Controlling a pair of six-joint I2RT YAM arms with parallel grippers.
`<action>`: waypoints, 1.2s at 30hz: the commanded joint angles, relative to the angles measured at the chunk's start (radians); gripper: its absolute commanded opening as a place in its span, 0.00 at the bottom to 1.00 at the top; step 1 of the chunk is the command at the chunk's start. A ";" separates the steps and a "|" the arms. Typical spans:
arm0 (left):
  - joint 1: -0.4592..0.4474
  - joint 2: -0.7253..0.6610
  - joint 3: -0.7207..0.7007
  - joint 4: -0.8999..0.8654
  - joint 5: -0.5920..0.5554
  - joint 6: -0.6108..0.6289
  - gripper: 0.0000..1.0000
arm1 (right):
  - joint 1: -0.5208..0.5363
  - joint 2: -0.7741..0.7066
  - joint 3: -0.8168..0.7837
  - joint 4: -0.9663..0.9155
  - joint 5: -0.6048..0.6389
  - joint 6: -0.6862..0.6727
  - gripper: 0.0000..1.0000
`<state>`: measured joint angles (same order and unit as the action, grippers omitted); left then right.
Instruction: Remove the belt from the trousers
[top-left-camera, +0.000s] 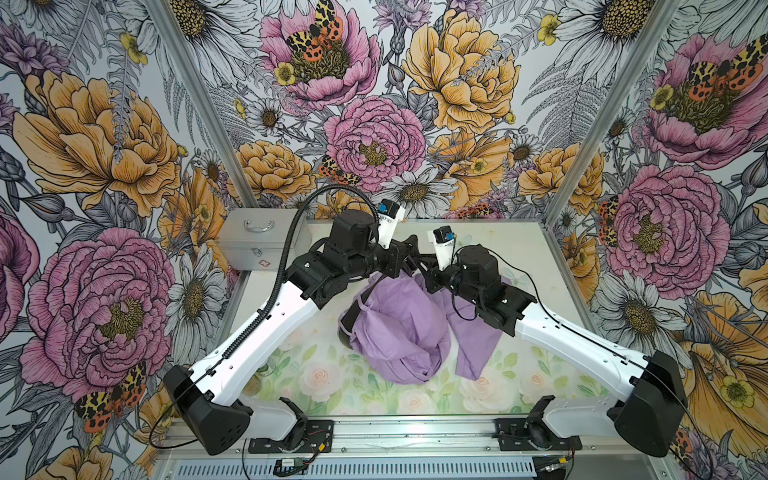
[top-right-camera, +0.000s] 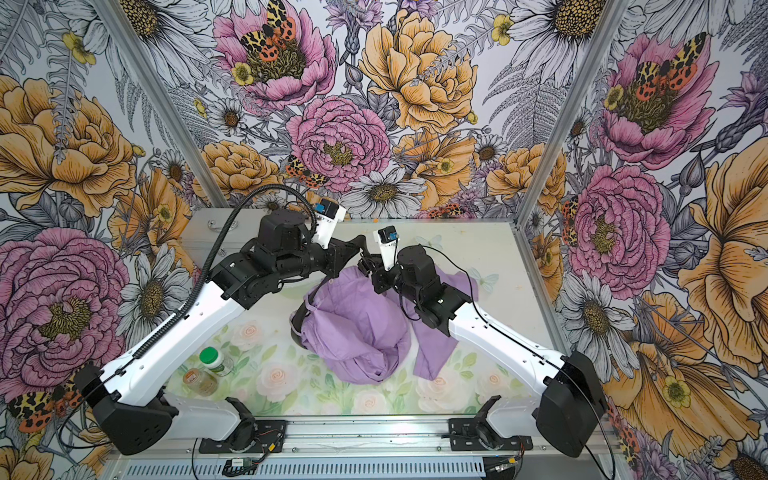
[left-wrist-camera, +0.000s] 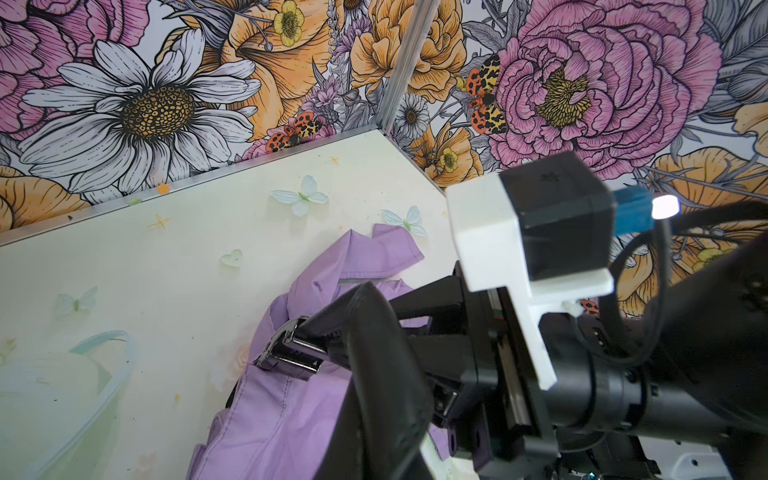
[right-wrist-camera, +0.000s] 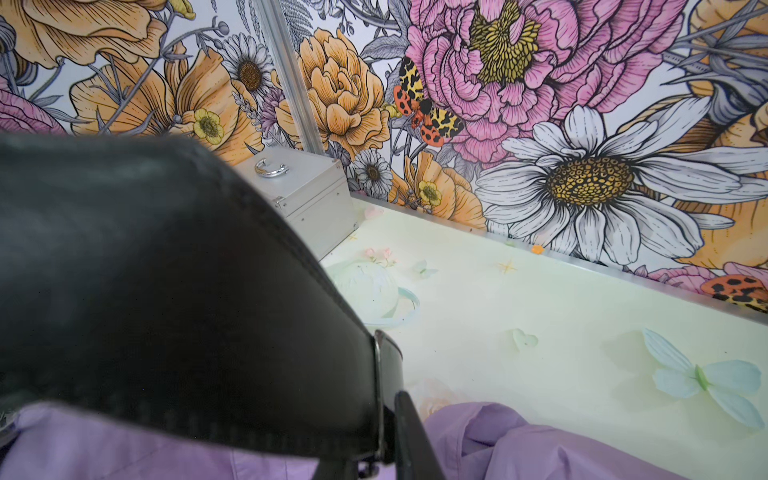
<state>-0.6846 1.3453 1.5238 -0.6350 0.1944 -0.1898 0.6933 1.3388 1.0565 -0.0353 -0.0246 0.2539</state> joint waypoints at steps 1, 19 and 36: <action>-0.008 -0.189 0.077 0.311 0.174 -0.051 0.00 | -0.050 0.099 -0.092 -0.267 0.107 0.018 0.15; 0.056 -0.225 0.020 0.407 0.270 -0.080 0.00 | -0.080 0.056 -0.156 -0.231 0.109 0.024 0.18; 0.084 -0.233 0.001 0.469 0.295 -0.122 0.00 | -0.084 0.051 -0.158 -0.230 0.087 0.011 0.01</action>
<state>-0.6048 1.2770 1.4582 -0.5316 0.3561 -0.2752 0.6613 1.3163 0.9813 0.0437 -0.0658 0.2508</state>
